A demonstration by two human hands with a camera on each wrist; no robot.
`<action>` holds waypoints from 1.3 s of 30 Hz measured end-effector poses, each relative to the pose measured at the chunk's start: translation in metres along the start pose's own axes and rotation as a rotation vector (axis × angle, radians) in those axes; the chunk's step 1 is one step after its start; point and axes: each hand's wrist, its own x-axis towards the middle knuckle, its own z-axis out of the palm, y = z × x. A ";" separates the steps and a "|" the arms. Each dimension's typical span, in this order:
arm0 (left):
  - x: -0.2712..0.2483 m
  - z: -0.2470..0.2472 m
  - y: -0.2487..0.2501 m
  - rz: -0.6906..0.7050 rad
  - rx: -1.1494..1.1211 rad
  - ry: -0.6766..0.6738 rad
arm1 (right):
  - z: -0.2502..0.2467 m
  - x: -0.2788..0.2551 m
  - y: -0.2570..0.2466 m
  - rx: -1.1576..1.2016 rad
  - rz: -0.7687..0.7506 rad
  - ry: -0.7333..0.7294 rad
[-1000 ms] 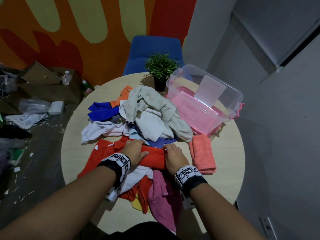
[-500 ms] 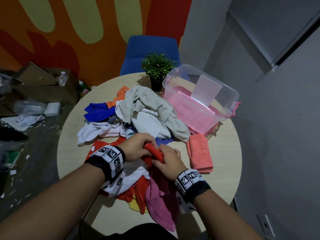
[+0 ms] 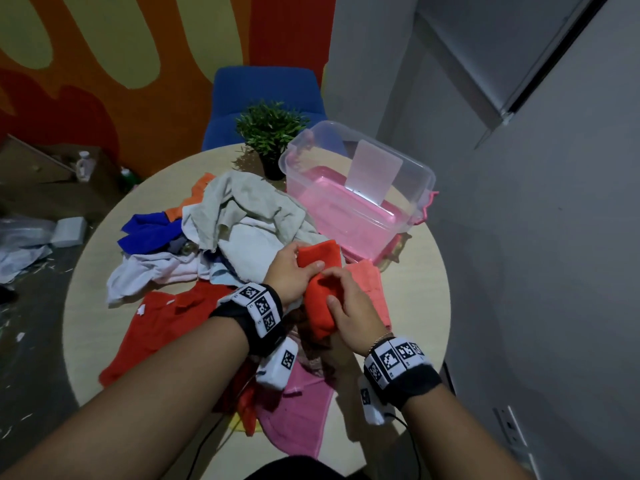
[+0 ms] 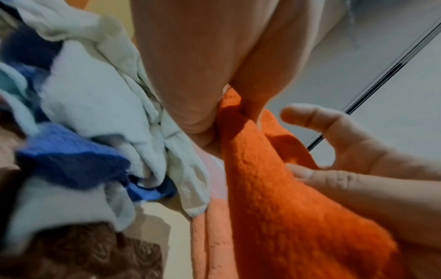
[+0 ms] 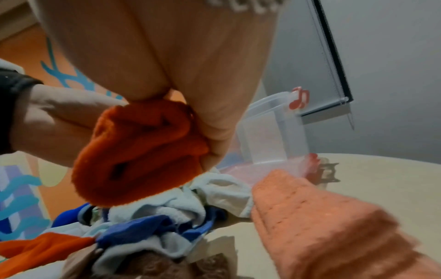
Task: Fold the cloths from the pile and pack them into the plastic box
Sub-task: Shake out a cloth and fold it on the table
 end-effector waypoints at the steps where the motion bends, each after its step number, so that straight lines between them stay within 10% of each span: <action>1: 0.004 0.011 -0.003 -0.007 0.007 -0.007 | -0.008 -0.001 0.007 -0.022 0.012 -0.012; 9: 0.012 0.085 -0.035 0.077 0.526 -0.192 | -0.092 0.001 0.091 -0.172 0.391 0.154; 14: 0.014 0.115 -0.064 -0.174 0.668 -0.148 | -0.105 -0.002 0.129 -0.211 0.556 0.177; 25: 0.024 0.124 -0.079 -0.398 0.478 0.084 | -0.097 0.008 0.151 -0.102 0.582 0.048; 30: 0.016 0.137 -0.086 -0.324 0.535 -0.018 | -0.083 0.006 0.163 -0.609 0.542 -0.035; 39: 0.009 0.120 -0.064 -0.219 0.563 -0.005 | -0.085 0.008 0.164 -0.579 0.473 -0.135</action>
